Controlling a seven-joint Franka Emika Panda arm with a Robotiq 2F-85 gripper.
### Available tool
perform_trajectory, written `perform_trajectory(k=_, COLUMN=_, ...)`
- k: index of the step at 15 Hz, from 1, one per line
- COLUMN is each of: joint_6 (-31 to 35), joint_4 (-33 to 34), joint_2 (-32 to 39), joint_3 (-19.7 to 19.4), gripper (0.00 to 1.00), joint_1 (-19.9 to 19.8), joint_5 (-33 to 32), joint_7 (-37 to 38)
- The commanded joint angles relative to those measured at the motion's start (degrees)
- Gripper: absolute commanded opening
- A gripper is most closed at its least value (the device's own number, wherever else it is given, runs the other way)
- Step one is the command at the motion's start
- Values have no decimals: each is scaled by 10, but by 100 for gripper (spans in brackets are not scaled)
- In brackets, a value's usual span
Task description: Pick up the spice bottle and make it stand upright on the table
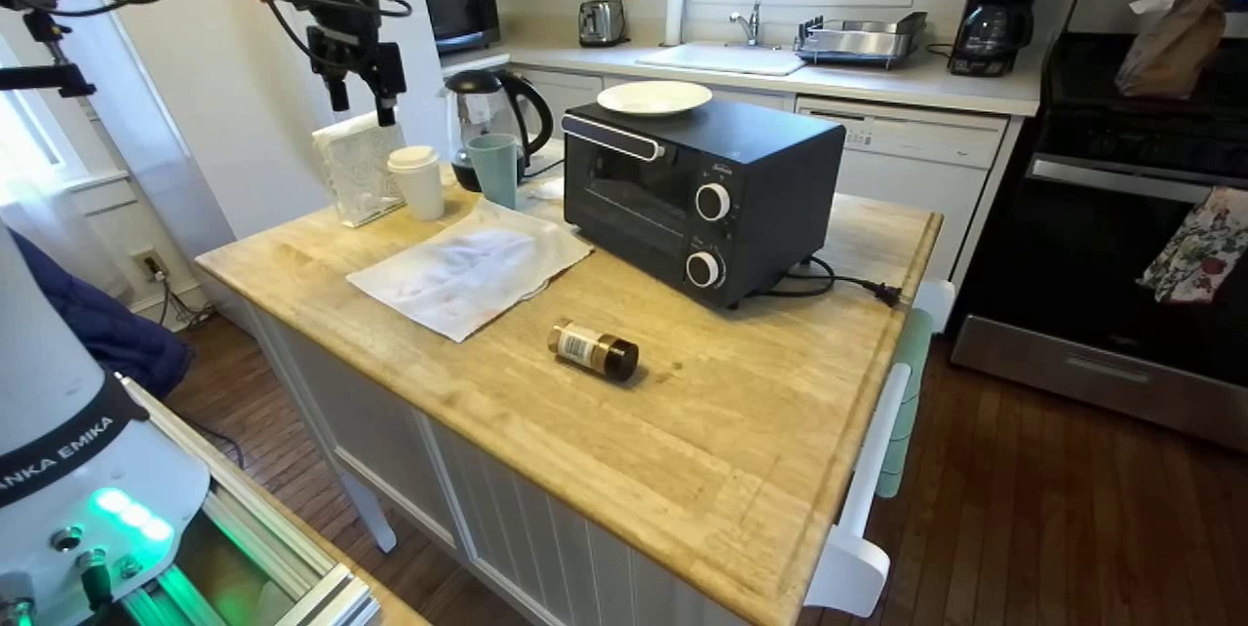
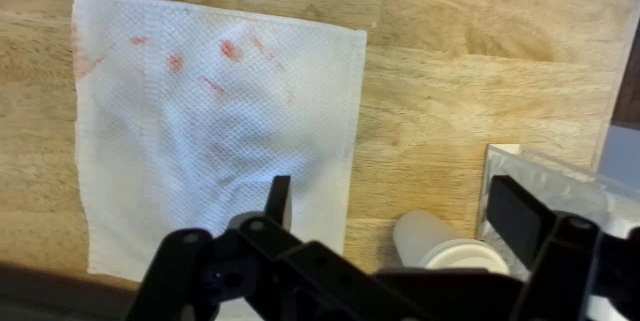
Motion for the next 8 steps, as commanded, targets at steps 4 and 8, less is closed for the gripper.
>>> perform_trajectory(k=4, joint_6=59, joint_4=-12, joint_2=111, joint_3=-68, gripper=100, joint_1=-79, joint_5=22, joint_7=31)
perform_trajectory(k=8, joint_6=78, joint_4=-18, joint_2=134, joint_3=-102, gripper=100, joint_1=-113, joint_5=37, joint_7=70)
